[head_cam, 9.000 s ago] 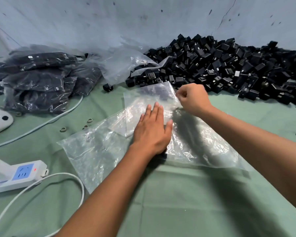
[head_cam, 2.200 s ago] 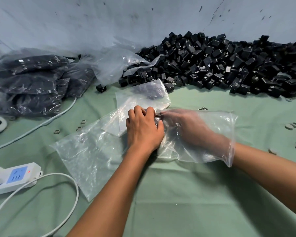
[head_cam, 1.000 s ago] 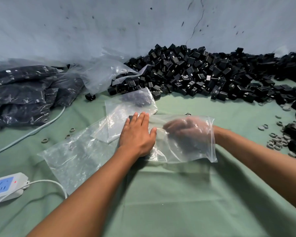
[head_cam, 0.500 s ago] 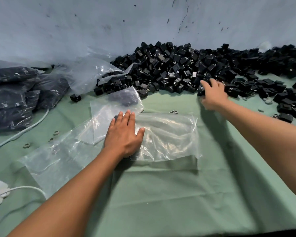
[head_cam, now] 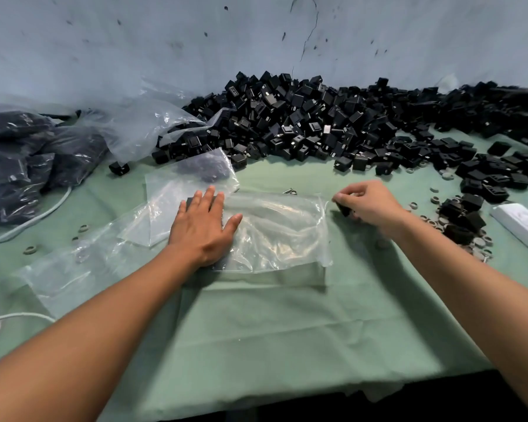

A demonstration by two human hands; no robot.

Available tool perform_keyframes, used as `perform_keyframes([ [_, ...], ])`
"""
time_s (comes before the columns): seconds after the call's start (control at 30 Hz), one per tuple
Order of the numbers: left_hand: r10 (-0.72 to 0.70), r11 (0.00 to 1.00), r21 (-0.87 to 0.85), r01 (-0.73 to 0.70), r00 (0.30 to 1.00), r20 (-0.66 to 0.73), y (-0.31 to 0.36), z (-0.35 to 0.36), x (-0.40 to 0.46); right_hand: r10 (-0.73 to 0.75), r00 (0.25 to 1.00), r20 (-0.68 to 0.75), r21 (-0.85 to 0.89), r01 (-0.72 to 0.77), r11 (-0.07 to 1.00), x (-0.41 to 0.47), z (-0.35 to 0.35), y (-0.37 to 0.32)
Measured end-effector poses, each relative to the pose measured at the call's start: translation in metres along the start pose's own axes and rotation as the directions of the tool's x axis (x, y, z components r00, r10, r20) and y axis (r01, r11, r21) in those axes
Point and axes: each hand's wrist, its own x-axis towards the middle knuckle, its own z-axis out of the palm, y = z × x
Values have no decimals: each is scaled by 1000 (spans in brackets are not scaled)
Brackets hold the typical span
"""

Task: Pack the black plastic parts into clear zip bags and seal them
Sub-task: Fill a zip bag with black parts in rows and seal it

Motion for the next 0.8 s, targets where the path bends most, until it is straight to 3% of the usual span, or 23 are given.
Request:
perform_keyframes([
  [0.1,-32,999,18,37,971,-236,32,-17,-7,5,973,231,282,-72,957,-26,3,2],
  [0.17,-67,989,-149,15,932,-356,73,-29,-16,-59,946,320,457,-100,884,-37,7,-2],
  [0.2,-70,973,-229,-13,934,-350,96,-33,-21,-96,930,354,511,-107,853,-41,9,-4],
  [0.33,16,970,-232,-71,973,-231,158,-34,-39,-184,883,432,387,3,922,-49,19,-11],
  [0.5,-48,944,-329,33,998,-36,165,-36,-39,-155,884,441,333,-1,943,-52,27,-16],
  [0.6,-56,930,-365,41,998,-31,166,-47,-38,-116,888,446,329,-42,943,-51,33,-27],
  [0.8,-51,921,-390,9,994,-98,165,-65,-39,-92,699,709,299,-180,937,-45,34,-51],
])
